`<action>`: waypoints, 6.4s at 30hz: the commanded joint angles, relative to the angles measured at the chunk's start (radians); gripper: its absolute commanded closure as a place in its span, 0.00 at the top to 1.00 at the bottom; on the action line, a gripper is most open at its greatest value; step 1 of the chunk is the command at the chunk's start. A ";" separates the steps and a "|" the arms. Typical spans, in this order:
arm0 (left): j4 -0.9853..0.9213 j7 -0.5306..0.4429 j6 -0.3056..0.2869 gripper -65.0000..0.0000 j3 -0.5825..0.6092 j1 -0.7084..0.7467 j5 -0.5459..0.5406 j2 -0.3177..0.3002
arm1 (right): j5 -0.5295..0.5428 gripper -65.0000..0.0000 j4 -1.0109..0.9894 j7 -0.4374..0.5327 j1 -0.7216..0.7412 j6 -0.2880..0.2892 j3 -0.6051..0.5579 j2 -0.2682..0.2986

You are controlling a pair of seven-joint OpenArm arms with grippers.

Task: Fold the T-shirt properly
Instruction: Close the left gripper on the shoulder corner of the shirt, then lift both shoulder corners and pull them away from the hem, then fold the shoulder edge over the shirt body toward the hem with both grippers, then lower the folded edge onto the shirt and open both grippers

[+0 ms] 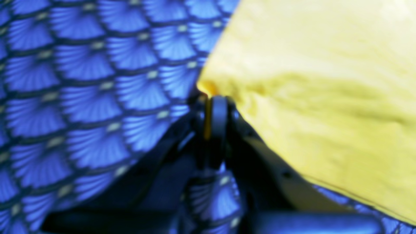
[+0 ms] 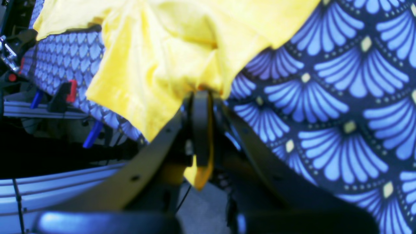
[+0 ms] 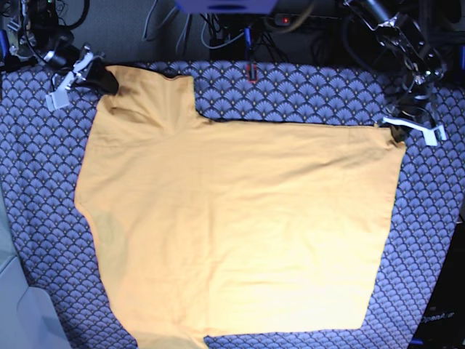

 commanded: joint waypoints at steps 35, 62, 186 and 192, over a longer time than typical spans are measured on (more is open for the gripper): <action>0.374 0.179 -0.004 0.00 -0.004 0.208 0.012 -0.011 | -0.111 0.00 0.461 -0.070 -0.265 -0.079 0.158 -0.023; 0.449 0.279 -0.085 0.00 -0.090 0.277 -0.035 -0.011 | -0.116 0.00 0.574 -0.073 -0.377 -0.079 0.368 -0.131; 0.222 0.267 -0.076 0.68 0.148 -0.312 0.315 -0.066 | -1.000 0.00 0.247 -0.384 0.765 -0.079 -0.067 -0.157; 0.219 0.267 -0.082 0.68 0.151 -0.301 0.315 -0.066 | -1.000 0.25 0.148 -0.383 0.789 -0.079 -0.069 -0.157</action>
